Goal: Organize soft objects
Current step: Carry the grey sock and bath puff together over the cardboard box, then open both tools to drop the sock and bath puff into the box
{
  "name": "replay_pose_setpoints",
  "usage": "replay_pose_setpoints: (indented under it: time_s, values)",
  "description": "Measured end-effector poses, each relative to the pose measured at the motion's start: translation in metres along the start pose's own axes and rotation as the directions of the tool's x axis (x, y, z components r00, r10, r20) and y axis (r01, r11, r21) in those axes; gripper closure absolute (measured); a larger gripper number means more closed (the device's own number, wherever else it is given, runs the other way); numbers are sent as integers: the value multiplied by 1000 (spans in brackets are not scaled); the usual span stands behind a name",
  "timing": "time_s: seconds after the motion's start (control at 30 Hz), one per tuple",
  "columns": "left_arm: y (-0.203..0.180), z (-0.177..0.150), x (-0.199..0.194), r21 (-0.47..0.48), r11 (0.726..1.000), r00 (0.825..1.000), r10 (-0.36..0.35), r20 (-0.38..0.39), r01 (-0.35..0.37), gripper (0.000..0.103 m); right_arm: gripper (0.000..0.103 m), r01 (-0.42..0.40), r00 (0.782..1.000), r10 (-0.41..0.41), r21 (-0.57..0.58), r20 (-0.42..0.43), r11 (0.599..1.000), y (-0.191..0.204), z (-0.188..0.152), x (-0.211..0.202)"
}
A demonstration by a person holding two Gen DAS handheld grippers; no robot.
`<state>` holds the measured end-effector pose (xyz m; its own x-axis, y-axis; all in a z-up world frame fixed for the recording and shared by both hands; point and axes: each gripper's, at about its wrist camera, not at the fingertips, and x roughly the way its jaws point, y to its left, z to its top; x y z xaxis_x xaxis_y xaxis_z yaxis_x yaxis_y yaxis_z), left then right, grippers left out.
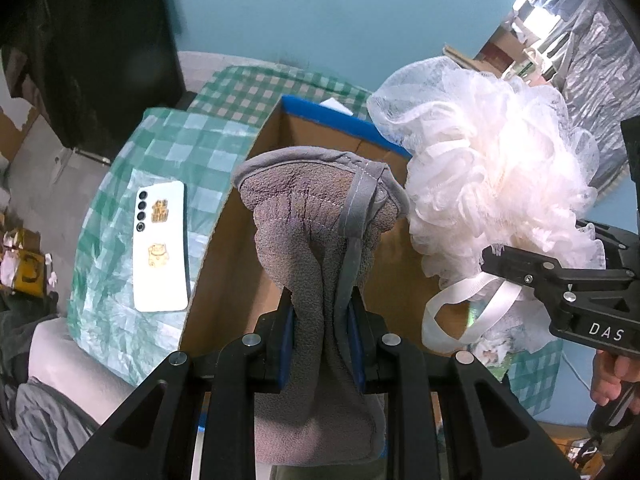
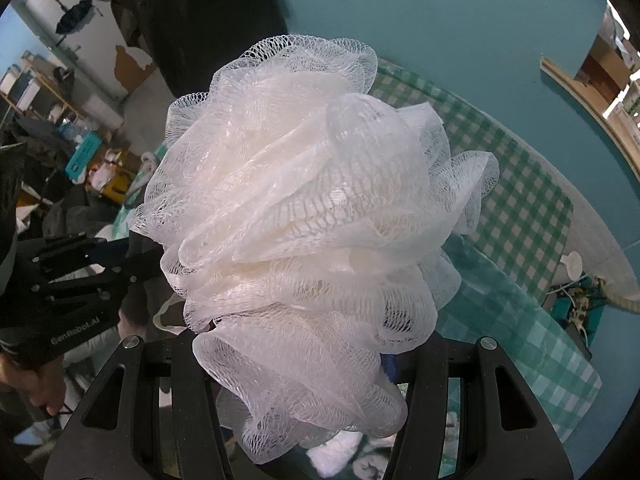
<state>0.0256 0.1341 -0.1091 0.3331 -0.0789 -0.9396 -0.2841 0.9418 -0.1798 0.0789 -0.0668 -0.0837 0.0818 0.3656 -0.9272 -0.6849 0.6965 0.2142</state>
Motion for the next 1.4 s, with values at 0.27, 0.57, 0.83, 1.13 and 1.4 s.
replay_pose_setpoints:
  time_s: [0.27, 0.57, 0.83, 1.13, 1.4]
  values:
    - [13, 1, 17, -14, 1000, 999, 18, -39, -18, 66, 45, 14, 999, -13, 7, -35, 1000, 12, 12, 22]
    - [18, 1, 12, -3, 999, 999, 47, -18, -47, 38, 25, 19, 1000, -19, 38, 3, 999, 17, 20, 15]
    - [13, -4, -6, -13, 998, 998, 66, 7, -66, 31, 22, 8, 999, -10, 52, 35, 999, 12, 19, -2]
    - [-5, -12, -25, 4, 997, 997, 72, 42, -72, 29, 22, 12, 998, -15, 57, 53, 998, 6, 7, -20]
    - [-23, -19, -37, 27, 998, 996, 64, 57, -65, 25, 22, 18, 996, -23, 70, 83, 997, -2, -3, -42]
